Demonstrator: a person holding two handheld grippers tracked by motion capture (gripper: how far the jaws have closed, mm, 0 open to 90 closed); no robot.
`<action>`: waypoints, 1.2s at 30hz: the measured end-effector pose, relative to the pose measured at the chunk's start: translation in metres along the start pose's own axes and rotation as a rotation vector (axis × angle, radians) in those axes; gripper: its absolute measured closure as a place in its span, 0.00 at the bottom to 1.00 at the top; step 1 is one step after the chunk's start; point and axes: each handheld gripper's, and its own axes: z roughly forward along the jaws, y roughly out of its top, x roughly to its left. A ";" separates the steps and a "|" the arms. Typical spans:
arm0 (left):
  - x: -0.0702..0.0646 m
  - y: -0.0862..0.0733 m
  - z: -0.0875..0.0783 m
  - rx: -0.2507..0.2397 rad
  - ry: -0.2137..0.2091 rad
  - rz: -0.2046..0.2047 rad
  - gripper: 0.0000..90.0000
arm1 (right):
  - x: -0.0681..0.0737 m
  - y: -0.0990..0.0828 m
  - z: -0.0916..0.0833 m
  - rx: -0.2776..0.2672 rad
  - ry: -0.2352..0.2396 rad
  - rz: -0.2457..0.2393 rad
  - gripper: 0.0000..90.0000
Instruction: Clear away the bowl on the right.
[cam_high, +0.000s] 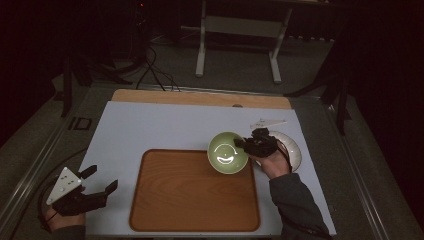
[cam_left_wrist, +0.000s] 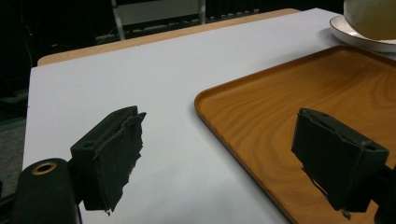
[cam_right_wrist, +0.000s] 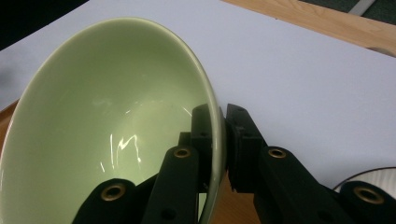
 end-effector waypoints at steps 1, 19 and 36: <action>0.000 0.000 0.000 -0.001 0.001 0.000 0.17 | 0.001 0.000 0.001 0.001 0.002 0.001 0.91; 0.000 0.000 -0.001 -0.006 0.004 -0.004 0.18 | 0.013 0.000 0.010 0.008 0.027 -0.014 0.91; 0.000 0.000 -0.001 -0.007 0.003 -0.003 0.18 | 0.023 0.000 0.020 0.018 0.053 -0.024 0.91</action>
